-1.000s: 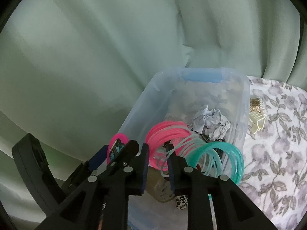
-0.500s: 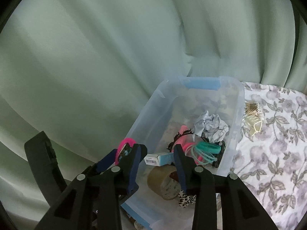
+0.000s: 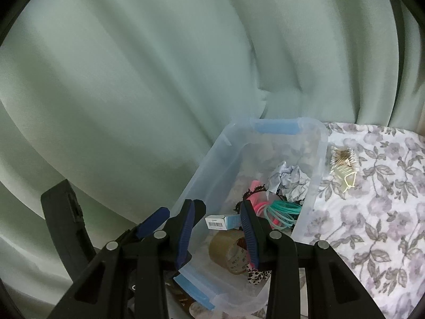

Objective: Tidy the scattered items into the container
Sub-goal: 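Lower the mirror into the box and open the left gripper while the right gripper releases the hair ties, then move both grippers away from the box toward the items on the bedspread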

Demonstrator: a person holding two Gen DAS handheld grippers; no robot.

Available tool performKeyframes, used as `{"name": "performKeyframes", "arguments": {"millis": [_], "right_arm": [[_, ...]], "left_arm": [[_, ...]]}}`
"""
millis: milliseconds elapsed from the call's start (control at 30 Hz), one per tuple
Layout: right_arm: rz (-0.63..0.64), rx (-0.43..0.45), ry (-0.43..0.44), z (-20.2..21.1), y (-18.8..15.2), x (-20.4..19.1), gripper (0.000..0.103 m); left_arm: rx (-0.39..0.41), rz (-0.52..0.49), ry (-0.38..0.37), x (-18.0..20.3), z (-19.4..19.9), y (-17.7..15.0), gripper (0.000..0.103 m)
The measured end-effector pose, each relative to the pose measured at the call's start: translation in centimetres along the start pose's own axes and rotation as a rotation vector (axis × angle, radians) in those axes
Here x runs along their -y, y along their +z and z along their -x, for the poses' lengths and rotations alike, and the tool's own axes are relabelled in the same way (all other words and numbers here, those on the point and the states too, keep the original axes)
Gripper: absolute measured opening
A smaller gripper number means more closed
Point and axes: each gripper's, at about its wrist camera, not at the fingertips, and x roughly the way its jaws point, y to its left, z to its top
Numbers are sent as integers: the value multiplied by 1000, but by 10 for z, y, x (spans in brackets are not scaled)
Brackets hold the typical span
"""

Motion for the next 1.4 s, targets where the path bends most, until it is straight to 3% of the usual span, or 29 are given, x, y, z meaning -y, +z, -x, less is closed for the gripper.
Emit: {"name": "performKeyframes", "arguments": {"millis": [400,500,567,700,900,1133,1300,1400], "right_arm": [[4,60,33,36,-21,4,39],[-1,93,46,49,-27,6,47],[-9,110,63,58,-31,8,59],[-18,138,79,74,-38,12,63],[-40,163,79,91,-47,20,77],[-63,201,88,110,-56,29,103],[-79,236,88,122,-61,37,103],[-80,264,82,129,-67,42,103]], "left_arm": [[25,52,64,4,25,-5,77],[41,43,70,8,33,-7,77],[51,34,74,12,39,-8,77],[70,14,83,20,49,-10,77],[85,-17,91,32,61,-15,77],[96,-58,103,48,69,-21,77],[103,-74,94,58,71,-26,78],[109,-71,59,63,71,-29,85]]}}
